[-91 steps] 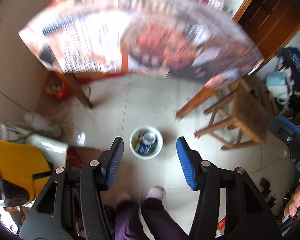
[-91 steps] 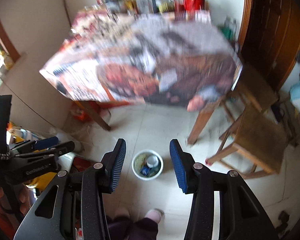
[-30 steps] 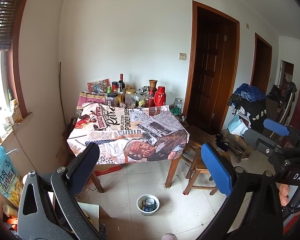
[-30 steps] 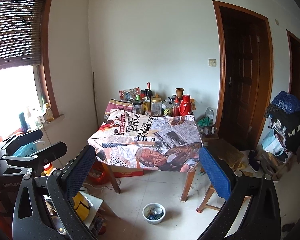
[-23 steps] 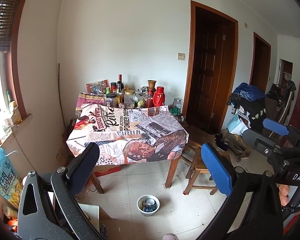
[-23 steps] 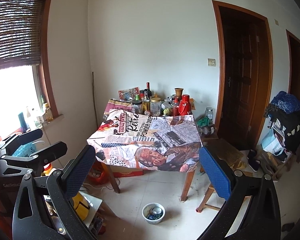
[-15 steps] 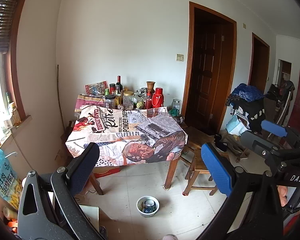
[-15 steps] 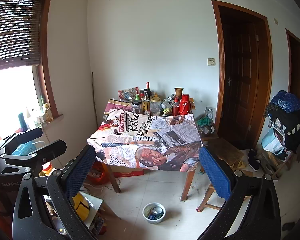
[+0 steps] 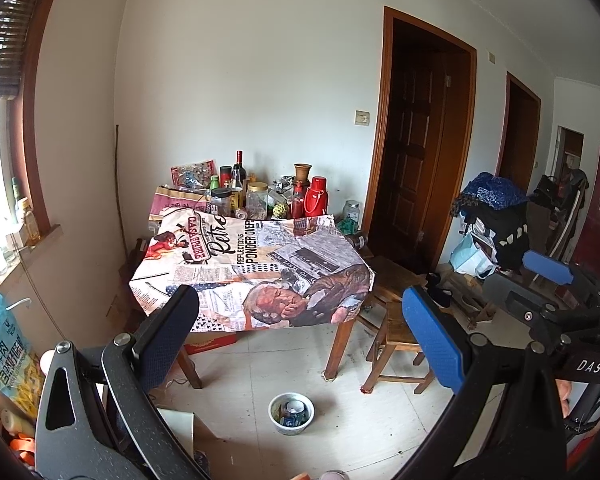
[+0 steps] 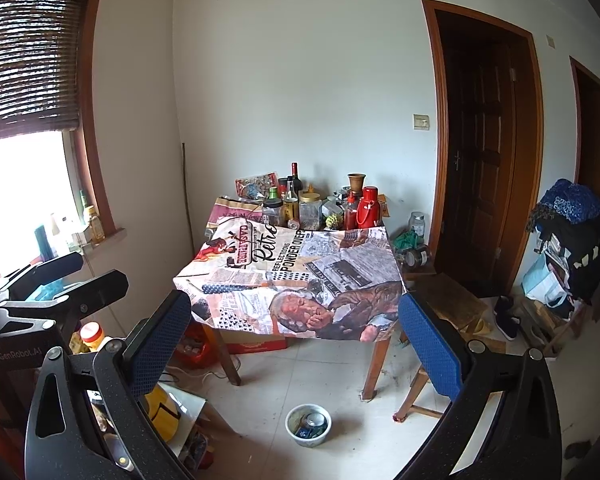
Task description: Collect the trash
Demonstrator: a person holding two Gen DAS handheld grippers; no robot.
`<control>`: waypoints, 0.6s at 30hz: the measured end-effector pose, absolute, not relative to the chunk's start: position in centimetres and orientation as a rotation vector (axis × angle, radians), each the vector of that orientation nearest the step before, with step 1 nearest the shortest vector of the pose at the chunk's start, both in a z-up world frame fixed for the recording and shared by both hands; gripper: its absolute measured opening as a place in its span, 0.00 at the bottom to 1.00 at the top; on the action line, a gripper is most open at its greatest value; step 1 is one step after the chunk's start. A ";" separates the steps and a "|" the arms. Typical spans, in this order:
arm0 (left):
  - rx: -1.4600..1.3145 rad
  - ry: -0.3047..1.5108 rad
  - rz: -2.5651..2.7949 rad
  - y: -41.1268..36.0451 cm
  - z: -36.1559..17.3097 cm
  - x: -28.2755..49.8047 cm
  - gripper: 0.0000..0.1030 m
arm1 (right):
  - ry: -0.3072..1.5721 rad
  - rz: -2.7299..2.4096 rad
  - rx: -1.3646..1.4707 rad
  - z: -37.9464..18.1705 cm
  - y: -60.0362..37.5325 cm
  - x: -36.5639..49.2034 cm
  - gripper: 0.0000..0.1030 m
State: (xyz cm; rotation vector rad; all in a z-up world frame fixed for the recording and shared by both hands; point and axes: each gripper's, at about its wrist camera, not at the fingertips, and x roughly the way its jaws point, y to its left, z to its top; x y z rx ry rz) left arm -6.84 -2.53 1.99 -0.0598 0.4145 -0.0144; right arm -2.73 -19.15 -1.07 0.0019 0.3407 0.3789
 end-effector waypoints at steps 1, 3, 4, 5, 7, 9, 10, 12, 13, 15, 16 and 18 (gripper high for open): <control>-0.063 0.414 -0.014 -2.5 2.0 -6.8 0.99 | 0.341 0.379 0.002 -1.0 -19.2 -2.7 1.00; -0.068 0.411 -0.014 -2.5 2.1 -6.8 0.99 | 0.341 0.380 0.002 -1.1 -19.2 -2.7 1.00; -0.069 0.413 -0.018 -2.6 2.1 -6.8 0.99 | 0.341 0.380 0.002 -1.1 -19.2 -2.7 1.00; -0.067 0.420 -0.027 -2.6 2.1 -6.7 0.99 | 0.341 0.381 0.002 -1.1 -19.2 -2.7 1.00; -0.067 0.421 -0.026 -2.6 2.0 -6.7 0.99 | 0.340 0.382 0.003 -1.1 -19.2 -2.7 1.00; -0.064 0.423 -0.022 -2.7 2.0 -6.7 0.99 | 0.342 0.385 0.003 -1.1 -19.2 -2.7 1.00; -0.064 0.425 -0.023 -2.7 2.0 -6.7 0.99 | 0.343 0.386 0.002 -1.2 -19.1 -2.6 1.00; -0.065 0.427 -0.021 -2.7 1.8 -6.7 0.99 | 0.346 0.390 0.003 -1.2 -19.1 -2.4 1.00; -0.065 0.428 -0.020 -2.8 1.8 -6.7 0.99 | 0.348 0.391 0.003 -1.3 -19.0 -2.4 1.00; -0.065 0.429 -0.019 -2.8 1.8 -6.5 0.99 | 0.351 0.394 0.002 -1.4 -18.9 -2.1 1.00; -0.065 0.430 -0.016 -2.8 1.7 -6.4 0.99 | 0.354 0.396 0.001 -1.5 -18.9 -1.9 1.00; -0.067 0.431 -0.013 -2.7 1.7 -6.2 0.99 | 0.362 0.401 -0.001 -1.6 -18.8 -1.4 1.00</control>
